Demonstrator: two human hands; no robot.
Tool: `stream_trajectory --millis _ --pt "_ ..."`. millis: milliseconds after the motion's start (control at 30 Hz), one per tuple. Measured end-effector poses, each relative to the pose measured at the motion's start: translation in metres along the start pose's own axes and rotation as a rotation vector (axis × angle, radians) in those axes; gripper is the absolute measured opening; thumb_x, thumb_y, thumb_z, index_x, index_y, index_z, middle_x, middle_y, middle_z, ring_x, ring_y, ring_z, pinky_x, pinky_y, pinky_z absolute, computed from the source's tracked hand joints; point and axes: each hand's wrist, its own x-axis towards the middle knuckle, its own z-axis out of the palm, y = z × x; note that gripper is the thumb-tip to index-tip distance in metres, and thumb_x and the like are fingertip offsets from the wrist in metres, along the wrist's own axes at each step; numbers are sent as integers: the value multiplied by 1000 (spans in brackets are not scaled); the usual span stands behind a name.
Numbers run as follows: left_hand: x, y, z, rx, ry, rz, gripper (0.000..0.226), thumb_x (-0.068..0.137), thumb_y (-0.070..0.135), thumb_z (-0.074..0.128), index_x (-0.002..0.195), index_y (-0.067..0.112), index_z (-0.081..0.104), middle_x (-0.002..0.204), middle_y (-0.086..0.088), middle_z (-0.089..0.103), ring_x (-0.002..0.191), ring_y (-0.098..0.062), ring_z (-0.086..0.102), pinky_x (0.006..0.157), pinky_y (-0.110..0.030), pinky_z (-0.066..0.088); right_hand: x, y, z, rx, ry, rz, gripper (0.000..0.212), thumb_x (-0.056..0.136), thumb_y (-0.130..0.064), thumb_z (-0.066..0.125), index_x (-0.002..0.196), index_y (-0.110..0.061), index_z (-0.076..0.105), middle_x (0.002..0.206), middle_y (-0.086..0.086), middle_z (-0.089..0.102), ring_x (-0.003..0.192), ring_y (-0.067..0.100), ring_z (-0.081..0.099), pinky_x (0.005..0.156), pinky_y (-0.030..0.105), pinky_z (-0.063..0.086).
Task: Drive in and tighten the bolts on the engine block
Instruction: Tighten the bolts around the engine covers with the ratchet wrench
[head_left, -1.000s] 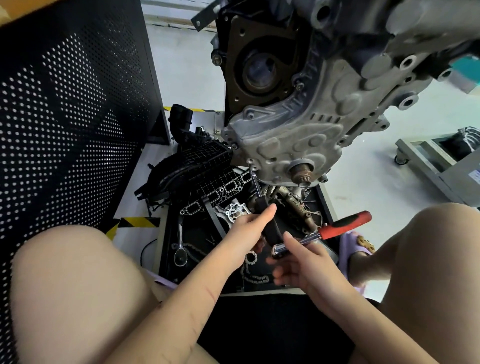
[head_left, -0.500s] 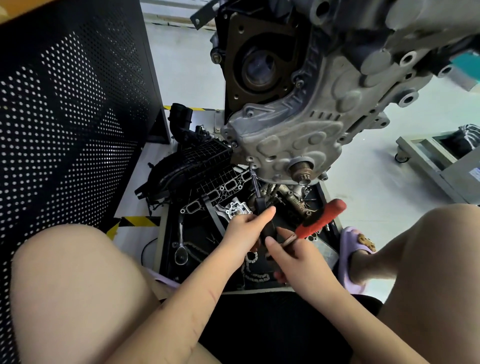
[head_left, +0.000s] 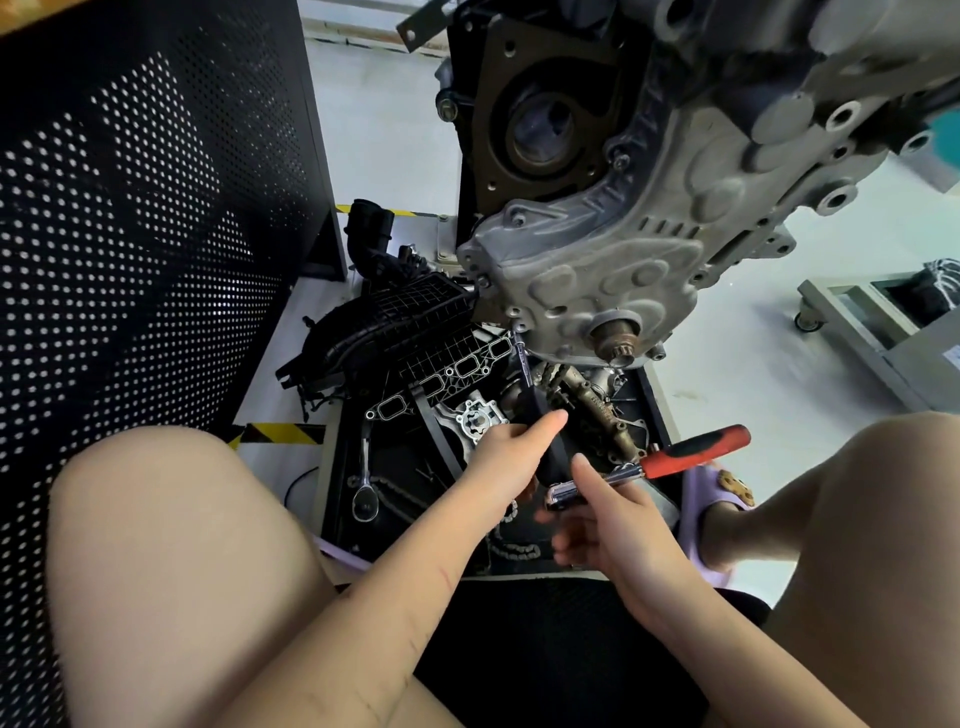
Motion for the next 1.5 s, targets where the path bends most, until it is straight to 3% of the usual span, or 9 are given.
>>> stream_trajectory --millis 133,233,333,500,733,933,1200,1367,1500 --pt "-1 -2 1 13 14 15 35 81 52 58 62 24 51 65 5 52 58 -7 48 56 -20 37 -2 1 3 -249 87 -141 34 93 -33 50 73 -8 60 55 4 64 35 10 49 38 21 41" --pt "-4 -1 2 34 16 45 40 78 51 63 80 11 67 82 -9 66 81 -26 63 76 -32 48 -4 -3 3 -789 126 -425 31 92 -38 49 85 -9 58 63 4 62 52 19 59 50 29 44" --pt "-4 2 0 85 29 84 52 63 56 60 69 5 64 61 -5 55 70 -23 54 66 -28 40 -3 -5 6 -1228 173 -565 29 94 -43 40 96 -16 49 67 2 55 72 30 60 60 34 41" --pt "-3 4 -4 178 43 96 39 82 48 59 60 16 55 64 1 56 75 -24 58 63 -26 40 -2 -5 7 -881 79 -504 24 94 -35 45 82 -17 56 53 -7 50 48 6 45 52 20 37" --pt "-5 11 -11 228 -38 70 40 83 53 54 61 19 51 54 3 49 49 -14 50 48 -20 38 -5 -1 11 60 112 -20 25 94 -24 51 77 -6 54 54 10 65 36 11 51 36 22 44" --pt "-7 9 -8 354 -27 125 37 82 45 54 60 15 50 49 3 43 51 -17 46 55 -26 37 -5 -1 11 -63 126 -69 26 93 -27 52 79 -5 56 50 7 64 35 10 49 35 21 43" --pt "-5 6 -5 398 24 163 42 83 43 55 53 16 43 52 3 42 51 -14 42 47 -25 29 1 -3 1 -981 163 -594 9 92 -26 52 84 -22 53 65 -2 61 63 15 59 65 33 46" --pt "-9 9 -8 238 -8 125 36 80 47 59 57 19 54 52 6 48 53 -12 47 50 -24 34 -1 -5 6 -520 95 -393 13 95 -21 50 87 -17 60 53 -9 61 42 3 53 41 17 41" --pt "-15 16 -7 54 -70 47 39 78 56 60 61 22 58 53 10 52 54 -9 49 51 -23 38 -4 -8 8 -40 96 -191 25 96 -21 46 77 -9 58 50 2 59 39 12 50 34 21 38"
